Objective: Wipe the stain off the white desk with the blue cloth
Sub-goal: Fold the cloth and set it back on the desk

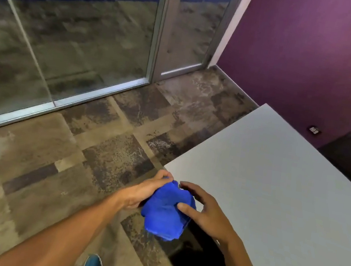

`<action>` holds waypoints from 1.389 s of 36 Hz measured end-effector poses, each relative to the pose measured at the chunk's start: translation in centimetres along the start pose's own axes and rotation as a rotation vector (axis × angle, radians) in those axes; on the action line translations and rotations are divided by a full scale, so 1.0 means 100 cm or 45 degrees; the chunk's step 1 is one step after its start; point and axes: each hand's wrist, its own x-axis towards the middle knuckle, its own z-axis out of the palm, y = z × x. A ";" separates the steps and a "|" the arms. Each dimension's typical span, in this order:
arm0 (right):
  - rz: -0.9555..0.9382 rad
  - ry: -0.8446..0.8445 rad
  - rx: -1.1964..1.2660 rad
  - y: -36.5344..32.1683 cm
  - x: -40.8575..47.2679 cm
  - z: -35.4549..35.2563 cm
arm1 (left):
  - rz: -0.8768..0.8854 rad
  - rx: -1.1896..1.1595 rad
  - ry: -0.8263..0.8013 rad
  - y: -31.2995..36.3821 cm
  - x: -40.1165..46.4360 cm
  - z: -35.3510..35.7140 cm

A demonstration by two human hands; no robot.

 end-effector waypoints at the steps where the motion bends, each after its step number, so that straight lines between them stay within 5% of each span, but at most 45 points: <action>1: -0.013 0.022 -0.032 -0.003 0.003 0.000 | 0.026 -0.004 0.000 0.006 -0.002 -0.002; 13: 0.005 0.124 0.116 -0.052 0.010 -0.014 | 0.256 0.268 -0.071 0.065 -0.027 -0.056; 20: 0.029 0.282 0.302 -0.077 0.007 -0.025 | 0.194 0.164 -0.377 0.088 -0.032 -0.087; 31: 0.200 0.199 0.255 -0.082 -0.012 -0.035 | 0.382 0.301 -0.025 0.102 -0.005 -0.083; 43: 0.334 0.455 0.506 -0.066 -0.018 -0.045 | 0.236 -0.249 -0.242 0.113 0.010 -0.035; 50: 0.315 0.648 0.163 -0.052 -0.009 -0.041 | 0.281 -0.111 -0.080 0.117 0.029 0.001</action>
